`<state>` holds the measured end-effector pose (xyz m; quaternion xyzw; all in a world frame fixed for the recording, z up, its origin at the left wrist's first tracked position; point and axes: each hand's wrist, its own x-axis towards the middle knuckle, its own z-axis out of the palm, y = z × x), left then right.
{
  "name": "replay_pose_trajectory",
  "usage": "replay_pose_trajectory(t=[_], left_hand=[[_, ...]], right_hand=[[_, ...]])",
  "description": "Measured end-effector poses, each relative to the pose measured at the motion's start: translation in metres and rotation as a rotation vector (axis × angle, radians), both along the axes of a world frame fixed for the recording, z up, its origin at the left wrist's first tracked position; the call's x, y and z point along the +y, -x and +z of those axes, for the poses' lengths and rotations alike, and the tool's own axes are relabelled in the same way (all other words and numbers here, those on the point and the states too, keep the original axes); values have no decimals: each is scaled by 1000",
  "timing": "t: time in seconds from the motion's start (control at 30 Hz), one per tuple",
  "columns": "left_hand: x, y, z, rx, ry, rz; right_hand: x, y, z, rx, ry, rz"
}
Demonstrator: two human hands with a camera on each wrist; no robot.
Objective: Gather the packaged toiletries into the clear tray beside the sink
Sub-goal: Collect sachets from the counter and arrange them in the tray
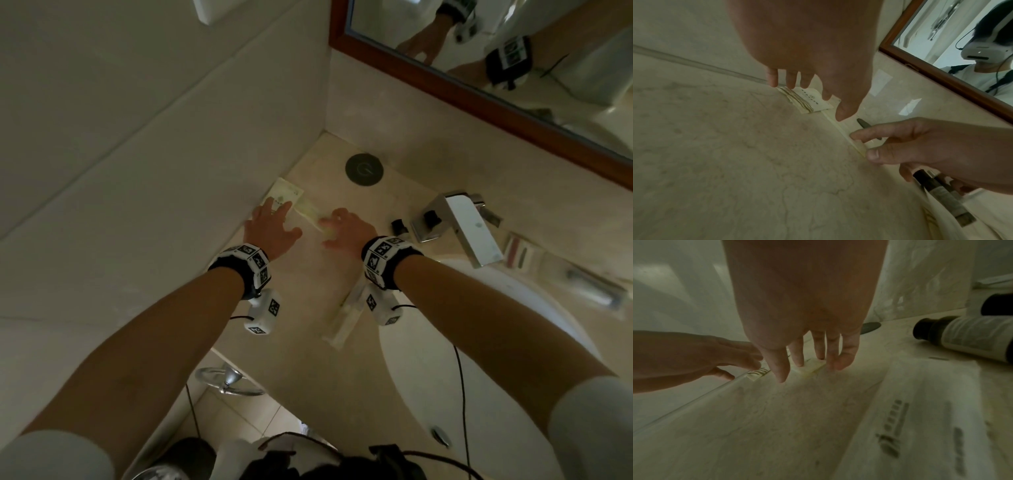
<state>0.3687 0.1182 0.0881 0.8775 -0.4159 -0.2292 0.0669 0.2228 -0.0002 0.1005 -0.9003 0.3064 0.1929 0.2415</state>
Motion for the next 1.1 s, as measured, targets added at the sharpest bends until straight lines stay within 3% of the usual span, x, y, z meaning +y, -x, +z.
replay_pose_trajectory(t=[0.73,1.1], left_hand=[[-16,4,-2,-119,-28,-55],[-17,26,2,-189,-64,-174]], right_hand=[[-6,-9,10,38,89,-104],[-7,14,22,194,110,-47]])
